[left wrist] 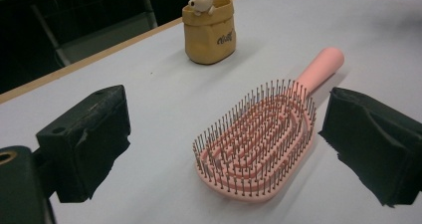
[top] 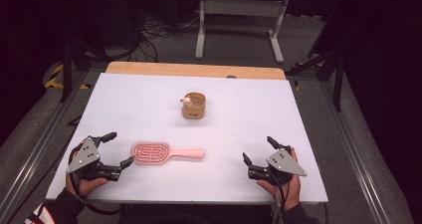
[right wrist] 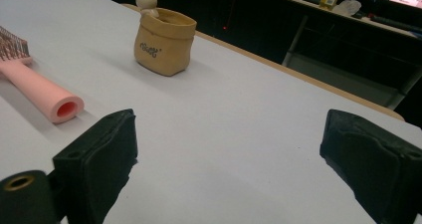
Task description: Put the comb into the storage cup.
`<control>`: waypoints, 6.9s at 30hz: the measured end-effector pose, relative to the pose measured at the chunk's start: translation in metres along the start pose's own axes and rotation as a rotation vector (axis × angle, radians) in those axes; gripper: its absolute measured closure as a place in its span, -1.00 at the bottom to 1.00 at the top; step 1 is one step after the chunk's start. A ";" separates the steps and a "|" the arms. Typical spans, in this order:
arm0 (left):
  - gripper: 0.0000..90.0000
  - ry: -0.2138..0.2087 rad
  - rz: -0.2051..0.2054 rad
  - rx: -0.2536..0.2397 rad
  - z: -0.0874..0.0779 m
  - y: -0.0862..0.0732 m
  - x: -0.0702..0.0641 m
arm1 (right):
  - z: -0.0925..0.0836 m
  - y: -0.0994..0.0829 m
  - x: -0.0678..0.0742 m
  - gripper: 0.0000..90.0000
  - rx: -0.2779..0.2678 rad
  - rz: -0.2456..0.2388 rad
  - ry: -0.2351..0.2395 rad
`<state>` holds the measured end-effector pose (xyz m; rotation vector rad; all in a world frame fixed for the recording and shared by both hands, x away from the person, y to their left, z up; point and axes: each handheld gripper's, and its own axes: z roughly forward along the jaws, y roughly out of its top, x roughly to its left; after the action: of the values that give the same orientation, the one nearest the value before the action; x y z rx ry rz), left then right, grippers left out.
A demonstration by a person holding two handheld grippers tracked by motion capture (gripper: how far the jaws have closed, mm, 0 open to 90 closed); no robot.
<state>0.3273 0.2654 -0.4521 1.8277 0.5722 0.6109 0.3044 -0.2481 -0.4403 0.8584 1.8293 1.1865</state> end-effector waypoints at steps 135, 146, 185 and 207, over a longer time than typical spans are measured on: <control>-0.81 -0.072 -0.124 -0.022 0.006 0.018 -0.010 | 0.095 0.071 0.089 0.55 0.046 -0.248 0.396; -0.69 -0.217 -0.086 -0.003 0.070 0.061 -0.046 | 0.090 0.070 0.088 0.55 -0.007 -0.213 0.365; 0.41 -0.261 -0.218 -0.267 0.091 0.099 -0.053 | 0.082 0.074 0.103 0.50 -0.047 -0.221 0.271; 0.42 -0.133 -0.170 -0.253 0.065 0.097 -0.027 | 0.063 0.062 0.077 -0.36 -0.117 -0.153 0.278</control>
<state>0.3588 0.1723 -0.3836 1.5507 0.5286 0.4231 0.3311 -0.1358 -0.4180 0.4970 1.9828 1.3505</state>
